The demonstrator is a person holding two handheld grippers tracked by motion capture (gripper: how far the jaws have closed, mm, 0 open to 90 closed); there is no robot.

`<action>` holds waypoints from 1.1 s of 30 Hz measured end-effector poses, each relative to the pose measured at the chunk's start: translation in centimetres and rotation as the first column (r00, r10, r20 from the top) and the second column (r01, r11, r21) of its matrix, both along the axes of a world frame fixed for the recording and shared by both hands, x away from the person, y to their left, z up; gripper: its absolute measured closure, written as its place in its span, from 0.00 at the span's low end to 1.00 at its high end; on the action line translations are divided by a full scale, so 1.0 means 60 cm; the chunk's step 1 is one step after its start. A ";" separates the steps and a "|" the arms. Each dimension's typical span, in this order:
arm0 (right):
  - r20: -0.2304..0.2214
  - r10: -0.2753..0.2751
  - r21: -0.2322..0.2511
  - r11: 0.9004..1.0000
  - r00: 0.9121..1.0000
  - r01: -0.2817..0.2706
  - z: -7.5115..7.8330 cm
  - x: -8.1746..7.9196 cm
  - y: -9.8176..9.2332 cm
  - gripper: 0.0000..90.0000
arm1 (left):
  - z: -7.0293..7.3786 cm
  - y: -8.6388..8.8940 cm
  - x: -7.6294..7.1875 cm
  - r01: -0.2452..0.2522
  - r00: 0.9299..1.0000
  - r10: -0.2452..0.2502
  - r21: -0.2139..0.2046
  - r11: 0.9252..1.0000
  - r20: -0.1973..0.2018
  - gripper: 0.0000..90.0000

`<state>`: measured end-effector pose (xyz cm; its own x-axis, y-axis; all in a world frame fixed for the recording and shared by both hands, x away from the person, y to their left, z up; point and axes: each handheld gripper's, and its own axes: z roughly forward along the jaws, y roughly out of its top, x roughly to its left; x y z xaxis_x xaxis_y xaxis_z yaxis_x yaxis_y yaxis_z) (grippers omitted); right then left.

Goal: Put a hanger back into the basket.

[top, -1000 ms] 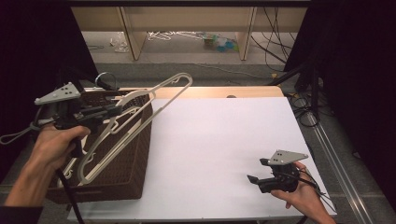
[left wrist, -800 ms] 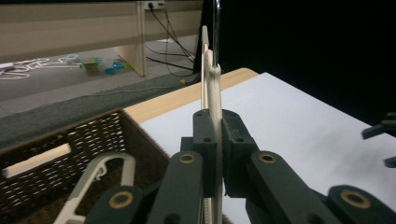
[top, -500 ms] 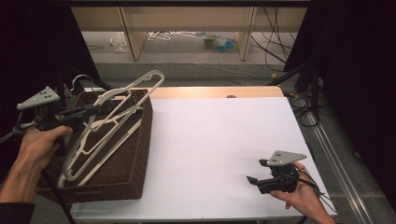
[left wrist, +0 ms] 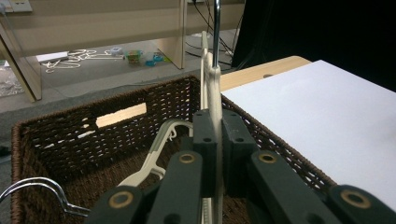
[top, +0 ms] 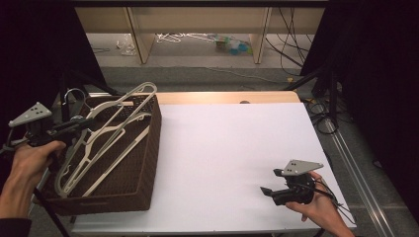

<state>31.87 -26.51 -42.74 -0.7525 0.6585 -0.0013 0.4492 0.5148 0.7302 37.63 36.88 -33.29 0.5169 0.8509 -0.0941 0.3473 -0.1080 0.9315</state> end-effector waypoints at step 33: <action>-0.010 0.009 -0.012 1.000 1.000 -0.009 -0.002 0.000 0.000 0.28 | -0.104 -0.003 0.030 -0.094 0.963 0.097 0.024 0.995 -0.251 0.93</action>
